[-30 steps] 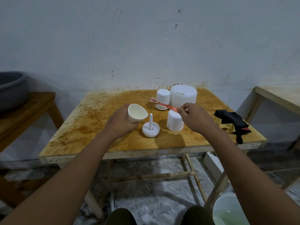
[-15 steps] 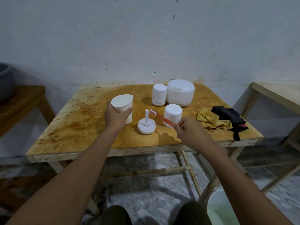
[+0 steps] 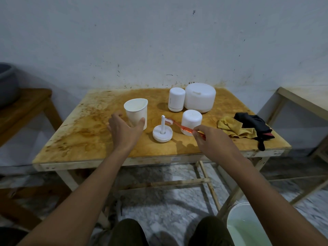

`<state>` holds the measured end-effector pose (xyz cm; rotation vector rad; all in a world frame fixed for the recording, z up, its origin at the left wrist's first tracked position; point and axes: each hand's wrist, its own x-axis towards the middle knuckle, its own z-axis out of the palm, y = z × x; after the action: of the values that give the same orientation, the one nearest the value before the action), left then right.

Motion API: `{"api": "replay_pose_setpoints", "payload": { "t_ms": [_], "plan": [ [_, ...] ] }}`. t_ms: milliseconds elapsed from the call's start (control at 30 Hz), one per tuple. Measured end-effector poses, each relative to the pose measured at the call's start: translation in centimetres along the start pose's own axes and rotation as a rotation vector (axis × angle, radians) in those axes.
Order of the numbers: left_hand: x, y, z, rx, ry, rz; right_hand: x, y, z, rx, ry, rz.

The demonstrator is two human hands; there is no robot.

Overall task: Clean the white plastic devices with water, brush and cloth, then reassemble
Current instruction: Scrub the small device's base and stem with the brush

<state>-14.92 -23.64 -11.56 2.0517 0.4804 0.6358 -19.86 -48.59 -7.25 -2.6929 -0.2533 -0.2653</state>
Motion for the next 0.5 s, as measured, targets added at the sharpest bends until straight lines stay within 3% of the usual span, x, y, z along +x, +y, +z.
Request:
{"api": "replay_pose_setpoints", "payload": {
  "t_ms": [67,133,233,500],
  "plan": [
    [-1.7,-0.3,-0.4,0.043,-0.002,0.163,0.1,-0.2,0.0,-0.023,0.006,-0.015],
    [-3.1,-0.3,-0.4,0.043,-0.174,0.253,0.4,-0.2,0.1,-0.045,-0.003,-0.028],
    [-3.8,-0.1,0.8,0.234,-0.408,0.287,0.8,-0.3,0.4,-0.087,-0.036,-0.041],
    [-3.2,0.4,2.8,0.312,-0.427,0.239,0.5,-0.4,-0.3,-0.078,-0.175,-0.034]
  ]
}}
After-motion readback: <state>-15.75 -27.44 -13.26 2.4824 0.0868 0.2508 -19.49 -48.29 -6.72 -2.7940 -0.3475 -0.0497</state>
